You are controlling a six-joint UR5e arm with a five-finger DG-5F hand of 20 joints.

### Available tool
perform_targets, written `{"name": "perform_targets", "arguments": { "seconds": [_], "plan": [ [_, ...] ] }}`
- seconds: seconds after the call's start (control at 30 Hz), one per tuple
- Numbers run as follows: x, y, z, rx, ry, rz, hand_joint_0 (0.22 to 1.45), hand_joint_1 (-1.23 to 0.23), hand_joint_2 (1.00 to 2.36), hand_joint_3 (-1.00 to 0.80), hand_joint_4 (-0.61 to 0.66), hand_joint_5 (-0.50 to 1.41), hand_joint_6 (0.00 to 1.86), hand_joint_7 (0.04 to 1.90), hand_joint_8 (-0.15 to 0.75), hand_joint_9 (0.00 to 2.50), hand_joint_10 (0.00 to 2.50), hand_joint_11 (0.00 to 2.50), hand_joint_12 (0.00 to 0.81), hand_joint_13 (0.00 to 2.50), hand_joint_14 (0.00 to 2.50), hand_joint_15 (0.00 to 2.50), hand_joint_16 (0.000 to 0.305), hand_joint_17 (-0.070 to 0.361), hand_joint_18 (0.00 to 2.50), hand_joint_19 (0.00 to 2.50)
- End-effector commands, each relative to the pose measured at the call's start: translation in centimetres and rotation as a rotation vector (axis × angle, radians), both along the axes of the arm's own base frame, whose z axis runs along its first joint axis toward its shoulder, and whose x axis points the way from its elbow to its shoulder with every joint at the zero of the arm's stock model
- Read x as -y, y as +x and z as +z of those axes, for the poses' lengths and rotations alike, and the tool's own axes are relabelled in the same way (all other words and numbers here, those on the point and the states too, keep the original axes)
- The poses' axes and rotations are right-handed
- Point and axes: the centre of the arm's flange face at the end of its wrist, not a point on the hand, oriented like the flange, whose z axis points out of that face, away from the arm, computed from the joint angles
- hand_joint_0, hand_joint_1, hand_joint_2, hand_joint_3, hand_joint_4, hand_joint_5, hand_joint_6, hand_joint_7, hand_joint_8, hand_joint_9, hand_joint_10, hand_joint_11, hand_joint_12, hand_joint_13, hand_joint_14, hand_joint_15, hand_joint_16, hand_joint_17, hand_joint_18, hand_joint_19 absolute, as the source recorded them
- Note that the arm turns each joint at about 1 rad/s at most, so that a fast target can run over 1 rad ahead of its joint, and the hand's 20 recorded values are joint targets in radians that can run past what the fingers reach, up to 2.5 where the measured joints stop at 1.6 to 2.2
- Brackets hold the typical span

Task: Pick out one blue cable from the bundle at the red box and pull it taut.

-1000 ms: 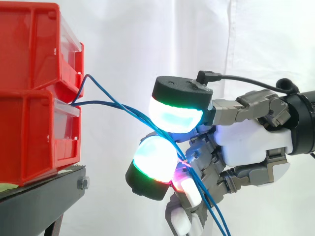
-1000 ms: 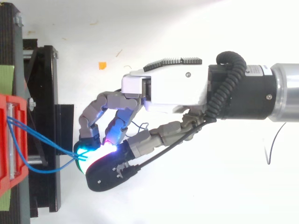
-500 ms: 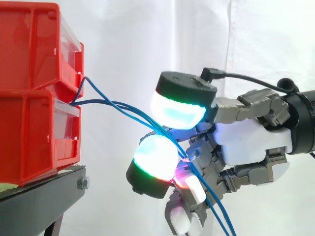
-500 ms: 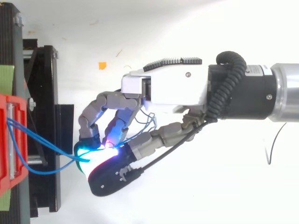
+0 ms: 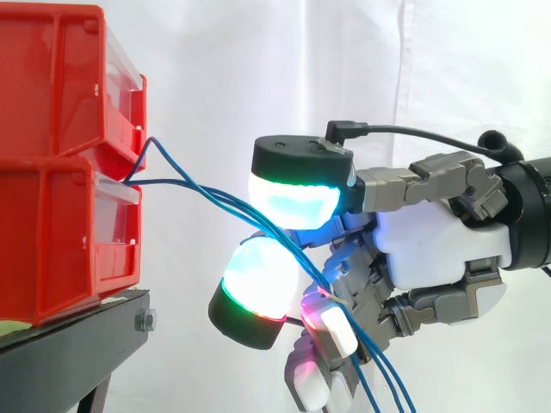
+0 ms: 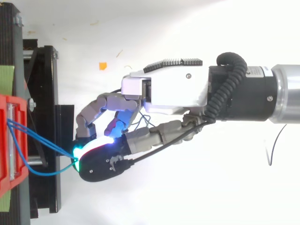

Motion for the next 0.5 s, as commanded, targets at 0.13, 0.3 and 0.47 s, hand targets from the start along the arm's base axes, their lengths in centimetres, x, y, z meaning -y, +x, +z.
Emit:
{"name": "perform_targets", "arguments": {
  "seconds": [0.13,0.3,0.47],
  "plan": [
    [-0.03,0.02,0.05,0.001,0.000,-0.002,0.60,-0.52,1.01,-0.09,0.12,-0.12,0.80,0.91,0.288,1.09,0.02,0.60,0.387,0.87,0.02,0.51,0.060,0.136,0.67,0.65],
    [-0.02,0.05,0.08,0.004,0.000,-0.003,0.59,-0.56,1.01,-0.07,0.14,-0.13,0.84,0.88,0.292,1.07,0.02,0.64,0.387,0.86,0.02,0.52,0.060,0.135,0.66,0.65],
    [-0.10,0.19,0.46,0.009,0.001,0.003,0.58,-0.68,1.01,-0.08,0.15,-0.16,0.87,0.84,0.287,1.05,0.02,0.68,0.375,0.83,0.02,0.53,0.059,0.132,0.64,0.65]
  ]
}}
